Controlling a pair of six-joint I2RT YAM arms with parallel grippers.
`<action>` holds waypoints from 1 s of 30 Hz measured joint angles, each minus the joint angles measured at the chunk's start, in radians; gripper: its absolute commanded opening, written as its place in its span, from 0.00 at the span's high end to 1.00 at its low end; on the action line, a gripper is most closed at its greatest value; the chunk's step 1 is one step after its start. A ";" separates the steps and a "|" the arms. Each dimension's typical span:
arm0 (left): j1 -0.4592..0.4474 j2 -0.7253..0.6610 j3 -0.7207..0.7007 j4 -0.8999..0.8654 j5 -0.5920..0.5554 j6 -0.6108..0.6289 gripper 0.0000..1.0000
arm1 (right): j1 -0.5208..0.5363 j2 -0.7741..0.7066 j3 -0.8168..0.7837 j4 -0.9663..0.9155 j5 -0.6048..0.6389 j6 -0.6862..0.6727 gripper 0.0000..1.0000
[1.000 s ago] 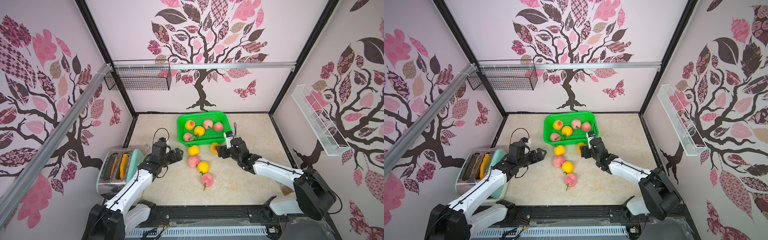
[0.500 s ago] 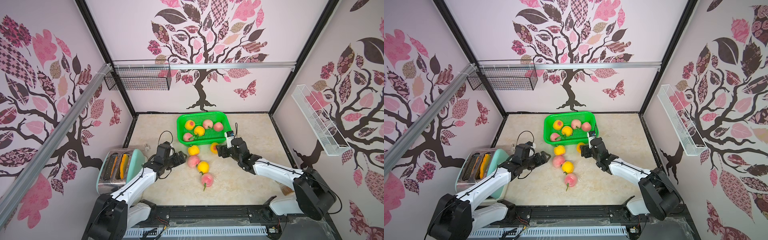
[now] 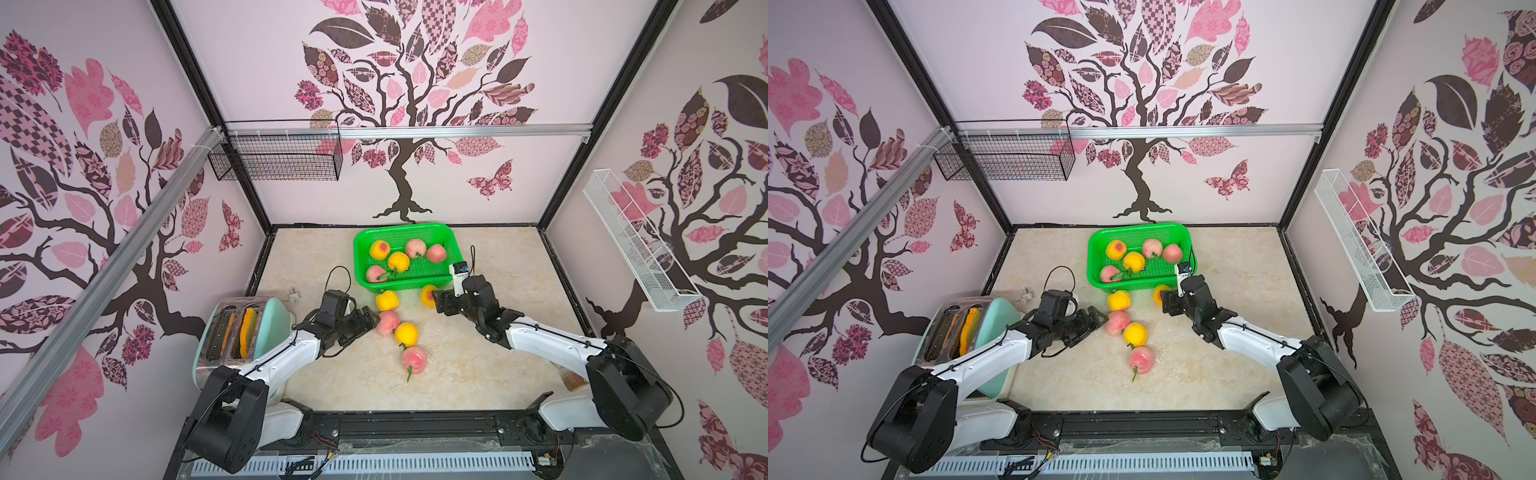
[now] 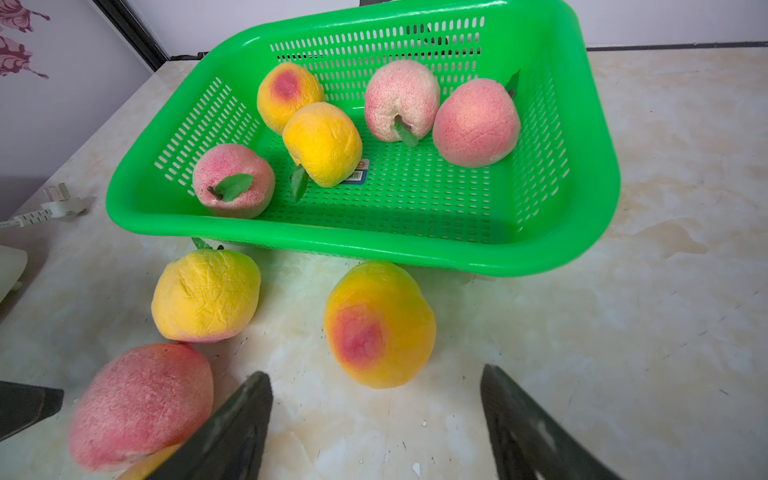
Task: Put the peaches into the basket
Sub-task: Pick up the peach from the center of the board.
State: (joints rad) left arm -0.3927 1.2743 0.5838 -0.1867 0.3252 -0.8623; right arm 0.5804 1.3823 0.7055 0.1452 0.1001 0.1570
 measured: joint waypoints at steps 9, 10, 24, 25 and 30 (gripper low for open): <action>-0.024 0.058 0.031 0.036 0.025 -0.032 0.11 | 0.000 -0.006 0.000 -0.003 0.006 0.000 0.19; -0.029 0.062 0.037 0.037 0.027 -0.033 0.11 | 0.000 -0.007 0.000 -0.003 0.006 0.000 0.19; -0.082 0.116 0.052 0.044 0.035 -0.074 0.11 | 0.000 -0.017 0.000 -0.003 0.009 0.000 0.19; -0.086 0.121 0.055 0.044 0.035 -0.077 0.11 | 0.000 -0.017 0.000 -0.003 0.009 0.000 0.19; -0.091 0.140 0.073 0.047 0.031 -0.080 0.11 | 0.000 -0.017 0.000 -0.003 0.010 -0.001 0.19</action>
State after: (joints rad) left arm -0.4835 1.4139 0.6567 -0.1394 0.3565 -0.9428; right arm 0.5804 1.3651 0.7055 0.1425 0.1097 0.1562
